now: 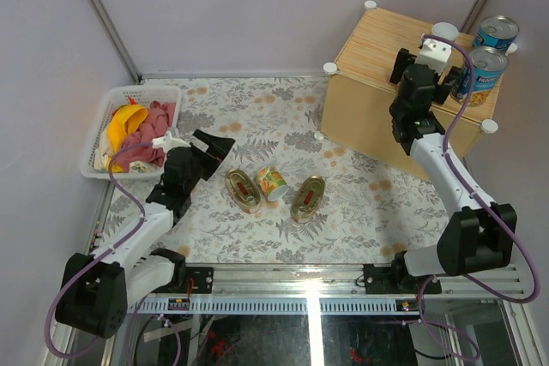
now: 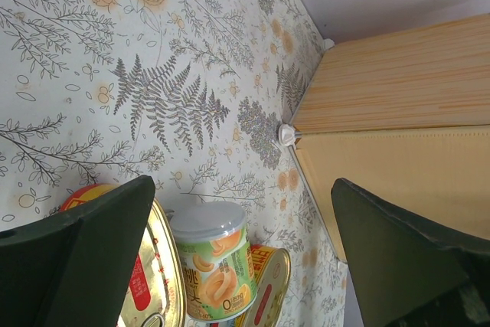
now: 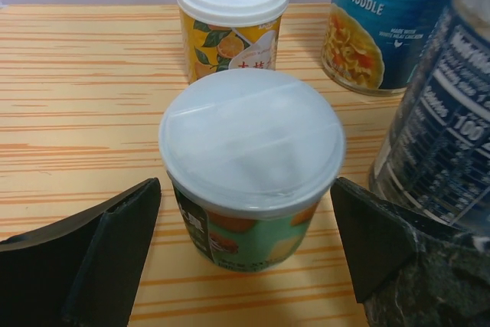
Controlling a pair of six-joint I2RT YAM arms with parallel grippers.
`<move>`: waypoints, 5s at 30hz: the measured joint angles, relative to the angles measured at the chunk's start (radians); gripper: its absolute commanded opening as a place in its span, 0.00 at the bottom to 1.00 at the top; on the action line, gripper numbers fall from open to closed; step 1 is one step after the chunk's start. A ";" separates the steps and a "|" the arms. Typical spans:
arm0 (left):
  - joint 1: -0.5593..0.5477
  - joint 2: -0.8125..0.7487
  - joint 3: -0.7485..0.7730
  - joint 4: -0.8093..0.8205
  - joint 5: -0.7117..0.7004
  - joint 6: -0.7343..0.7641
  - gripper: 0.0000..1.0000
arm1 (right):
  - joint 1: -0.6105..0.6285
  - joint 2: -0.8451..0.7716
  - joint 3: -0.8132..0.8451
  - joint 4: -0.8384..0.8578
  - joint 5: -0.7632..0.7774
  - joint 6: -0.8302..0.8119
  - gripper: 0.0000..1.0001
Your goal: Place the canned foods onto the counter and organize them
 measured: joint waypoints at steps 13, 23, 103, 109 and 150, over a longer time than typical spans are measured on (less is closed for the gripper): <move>-0.027 -0.010 0.000 0.000 -0.014 -0.016 1.00 | 0.007 -0.089 0.005 -0.097 -0.049 0.030 0.99; -0.032 -0.036 0.000 0.000 -0.016 -0.018 1.00 | 0.068 -0.128 0.005 -0.165 -0.046 0.041 0.99; 0.037 0.182 0.148 -0.201 0.283 -0.017 1.00 | 0.607 0.333 0.126 -0.727 -0.951 0.281 0.95; 0.051 0.196 0.153 -0.202 0.312 -0.017 1.00 | 0.609 0.372 0.127 -0.705 -0.968 0.283 0.95; 0.098 0.275 0.180 -0.195 0.417 -0.019 1.00 | 0.620 0.575 0.267 -0.660 -0.983 0.287 0.95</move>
